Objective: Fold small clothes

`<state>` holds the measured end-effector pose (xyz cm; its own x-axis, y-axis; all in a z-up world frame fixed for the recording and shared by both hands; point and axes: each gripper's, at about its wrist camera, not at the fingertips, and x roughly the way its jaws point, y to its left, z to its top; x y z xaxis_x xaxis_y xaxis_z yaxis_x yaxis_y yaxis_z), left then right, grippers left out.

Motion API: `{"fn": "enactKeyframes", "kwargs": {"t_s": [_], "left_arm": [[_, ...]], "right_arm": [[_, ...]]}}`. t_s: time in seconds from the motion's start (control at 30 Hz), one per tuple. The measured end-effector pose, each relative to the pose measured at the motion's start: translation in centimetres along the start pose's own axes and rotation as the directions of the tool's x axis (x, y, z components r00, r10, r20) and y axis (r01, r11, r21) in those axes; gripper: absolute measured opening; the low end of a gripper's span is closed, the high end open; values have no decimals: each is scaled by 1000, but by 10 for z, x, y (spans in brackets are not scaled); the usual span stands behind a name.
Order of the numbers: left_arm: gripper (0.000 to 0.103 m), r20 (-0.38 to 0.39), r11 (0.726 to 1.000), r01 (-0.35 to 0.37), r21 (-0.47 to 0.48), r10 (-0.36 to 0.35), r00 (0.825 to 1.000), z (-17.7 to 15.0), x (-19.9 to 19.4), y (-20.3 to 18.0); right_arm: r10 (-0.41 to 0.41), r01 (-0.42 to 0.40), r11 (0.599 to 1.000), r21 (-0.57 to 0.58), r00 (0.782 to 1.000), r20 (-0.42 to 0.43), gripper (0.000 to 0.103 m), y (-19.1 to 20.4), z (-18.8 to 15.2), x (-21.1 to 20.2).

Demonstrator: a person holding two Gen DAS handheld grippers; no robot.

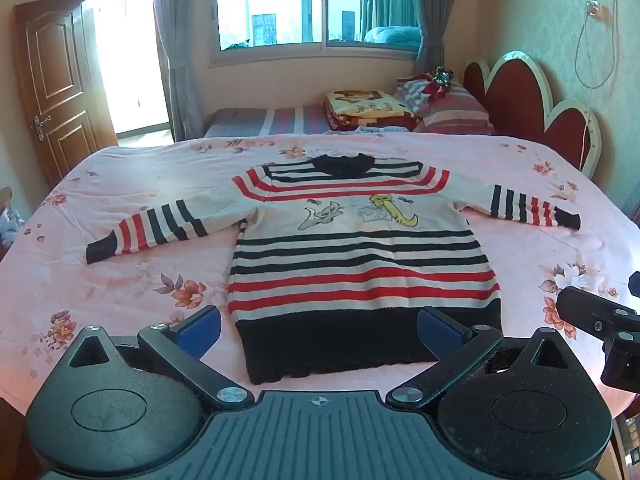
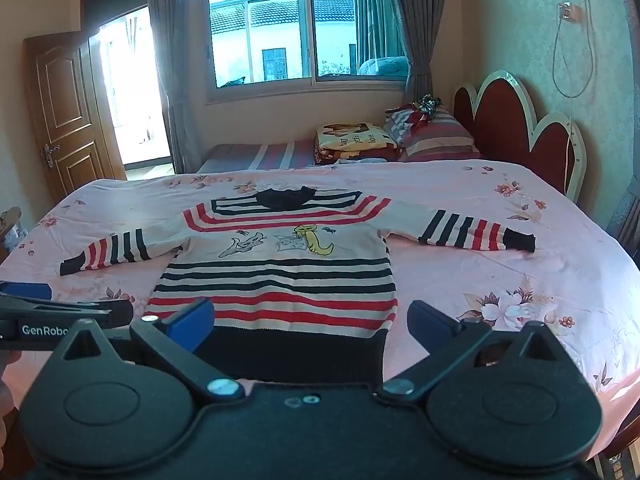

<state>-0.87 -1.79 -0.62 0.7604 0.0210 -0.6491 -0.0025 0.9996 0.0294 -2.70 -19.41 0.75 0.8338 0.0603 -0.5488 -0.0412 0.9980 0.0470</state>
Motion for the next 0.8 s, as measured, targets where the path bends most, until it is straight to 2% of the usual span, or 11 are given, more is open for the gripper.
{"fn": "enactKeyframes", "kwargs": {"t_s": [0.8], "left_arm": [[103,3,1000,-1,6,1,1000,3,8,0]], "right_arm": [[-5,5,1000,8,1000,-1,102,3,0,5]]}}
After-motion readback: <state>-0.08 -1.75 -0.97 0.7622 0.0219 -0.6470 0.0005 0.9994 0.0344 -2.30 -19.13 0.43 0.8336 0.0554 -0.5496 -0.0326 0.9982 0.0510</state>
